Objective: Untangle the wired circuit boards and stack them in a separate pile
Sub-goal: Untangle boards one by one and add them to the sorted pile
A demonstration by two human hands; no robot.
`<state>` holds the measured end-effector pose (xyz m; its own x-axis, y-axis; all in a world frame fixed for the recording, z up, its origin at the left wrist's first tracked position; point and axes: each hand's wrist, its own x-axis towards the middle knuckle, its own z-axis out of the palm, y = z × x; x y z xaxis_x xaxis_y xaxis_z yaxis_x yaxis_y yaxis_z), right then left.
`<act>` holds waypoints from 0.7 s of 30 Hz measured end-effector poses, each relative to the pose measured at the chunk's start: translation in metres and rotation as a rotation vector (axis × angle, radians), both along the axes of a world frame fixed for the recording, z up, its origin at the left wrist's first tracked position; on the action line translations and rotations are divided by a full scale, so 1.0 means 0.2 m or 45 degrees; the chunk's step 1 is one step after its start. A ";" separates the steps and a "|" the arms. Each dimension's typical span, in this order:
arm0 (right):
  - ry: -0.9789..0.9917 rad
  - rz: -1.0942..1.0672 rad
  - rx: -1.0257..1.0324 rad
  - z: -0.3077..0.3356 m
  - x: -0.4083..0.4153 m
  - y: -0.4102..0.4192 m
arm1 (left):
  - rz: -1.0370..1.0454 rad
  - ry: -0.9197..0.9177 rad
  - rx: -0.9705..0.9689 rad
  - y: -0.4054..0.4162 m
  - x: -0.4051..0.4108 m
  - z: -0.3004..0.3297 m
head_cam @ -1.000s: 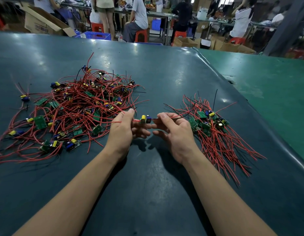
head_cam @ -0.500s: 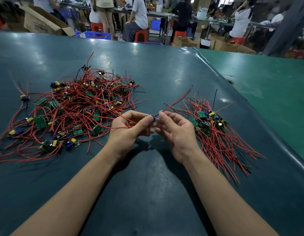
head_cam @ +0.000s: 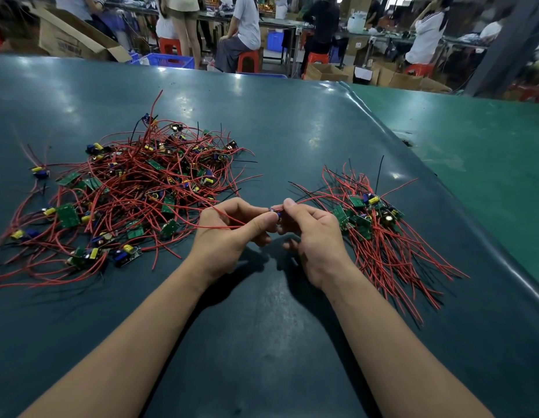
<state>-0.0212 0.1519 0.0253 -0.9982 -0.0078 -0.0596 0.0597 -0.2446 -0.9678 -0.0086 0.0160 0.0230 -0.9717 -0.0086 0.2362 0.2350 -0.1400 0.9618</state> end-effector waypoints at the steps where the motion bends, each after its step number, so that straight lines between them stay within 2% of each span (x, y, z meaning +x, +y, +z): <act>1: 0.005 0.001 0.000 0.00 0.00 0.00 | -0.002 -0.005 0.009 0.00 0.00 0.00; 6: 0.113 -0.026 0.242 -0.01 0.00 0.01 | 0.047 0.000 -0.066 0.00 -0.01 -0.02; 14: 0.100 -0.284 0.165 -0.02 -0.03 0.03 | -0.019 -0.025 -0.029 0.00 0.00 -0.01; 21: -0.031 -0.449 -0.264 0.01 -0.06 0.05 | -0.073 -0.034 0.021 0.00 0.00 -0.02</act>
<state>-0.0336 0.1617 0.0272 -0.9402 0.3203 -0.1162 -0.0406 -0.4438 -0.8952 -0.0082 0.0157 0.0193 -0.9765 0.0439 0.2108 0.2007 -0.1685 0.9650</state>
